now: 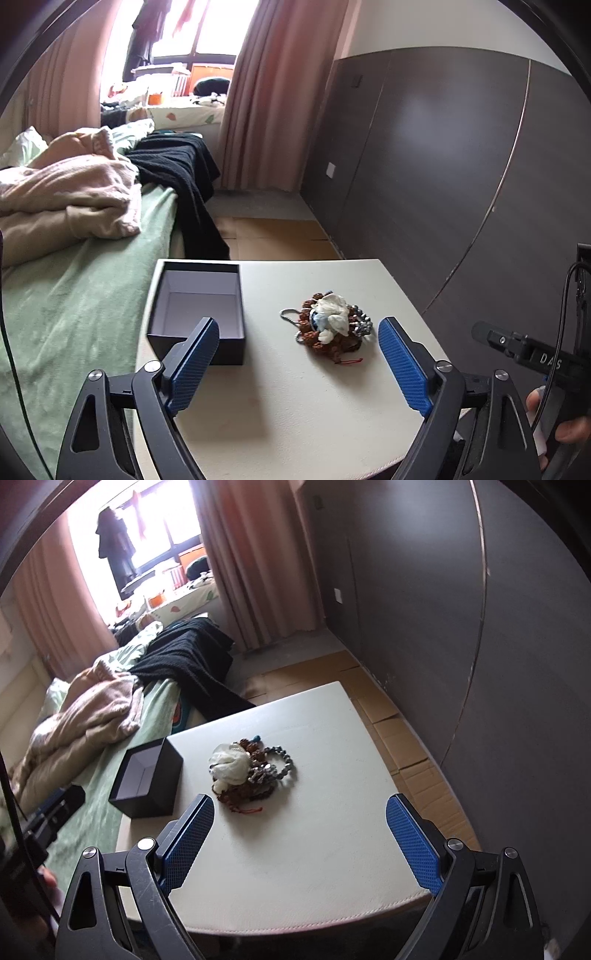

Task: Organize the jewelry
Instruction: 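Lower the left gripper onto the white tissue and close on it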

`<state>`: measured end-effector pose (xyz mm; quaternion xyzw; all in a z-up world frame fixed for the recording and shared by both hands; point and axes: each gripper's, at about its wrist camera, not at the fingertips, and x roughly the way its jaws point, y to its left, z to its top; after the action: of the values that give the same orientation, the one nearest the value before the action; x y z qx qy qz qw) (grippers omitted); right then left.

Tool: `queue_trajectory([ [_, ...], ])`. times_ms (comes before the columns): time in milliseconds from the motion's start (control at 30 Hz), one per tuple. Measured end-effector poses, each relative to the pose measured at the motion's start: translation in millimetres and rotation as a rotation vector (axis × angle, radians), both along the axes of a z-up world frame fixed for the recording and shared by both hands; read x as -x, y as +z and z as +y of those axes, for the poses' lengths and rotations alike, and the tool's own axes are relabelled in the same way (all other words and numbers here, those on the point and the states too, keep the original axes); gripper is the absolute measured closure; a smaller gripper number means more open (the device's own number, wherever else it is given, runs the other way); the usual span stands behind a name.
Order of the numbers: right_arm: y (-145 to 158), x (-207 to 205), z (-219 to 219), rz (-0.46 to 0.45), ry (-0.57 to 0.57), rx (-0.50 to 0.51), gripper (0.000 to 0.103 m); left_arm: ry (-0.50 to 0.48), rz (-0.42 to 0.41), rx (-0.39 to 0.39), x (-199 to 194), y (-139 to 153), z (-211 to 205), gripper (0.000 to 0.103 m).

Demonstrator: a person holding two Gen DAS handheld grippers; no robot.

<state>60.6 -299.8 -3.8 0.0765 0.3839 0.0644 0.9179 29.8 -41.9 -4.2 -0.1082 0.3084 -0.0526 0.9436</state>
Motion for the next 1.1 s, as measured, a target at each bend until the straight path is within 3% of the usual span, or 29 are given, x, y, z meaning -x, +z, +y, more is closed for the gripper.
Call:
queue_trajectory([
  [400, -13.1, -40.0, -20.7, 0.087, -0.081, -0.183, 0.008, -0.065, 0.079, 0.042, -42.7, -19.2, -32.1, 0.034],
  [567, -22.5, -54.2, -19.2, 0.132, -0.111, -0.208, 0.008, -0.092, 0.115, 0.049, -61.8, -31.8, -47.5, 0.041],
  [700, -32.1, -66.8, -22.8, 0.173, -0.151, -0.208, 0.008, -0.118, 0.162, 0.038, -76.9, -44.1, -57.5, 0.054],
  [1000, -43.0, -94.3, -29.2, 0.243, -0.181, -0.221, 0.008, -0.143, 0.216, 0.010, -109.3, -71.1, -71.5, 0.056],
  [1067, -45.5, -101.4, -30.2, 0.256, -0.203, -0.208, 0.008, -0.144, 0.229, -0.021, -116.3, -78.1, -74.9, 0.065],
  [1100, -47.0, -104.9, -30.9, 0.265, -0.208, -0.215, 0.008, -0.143, 0.234, -0.043, -118.9, -80.9, -76.2, 0.079],
])
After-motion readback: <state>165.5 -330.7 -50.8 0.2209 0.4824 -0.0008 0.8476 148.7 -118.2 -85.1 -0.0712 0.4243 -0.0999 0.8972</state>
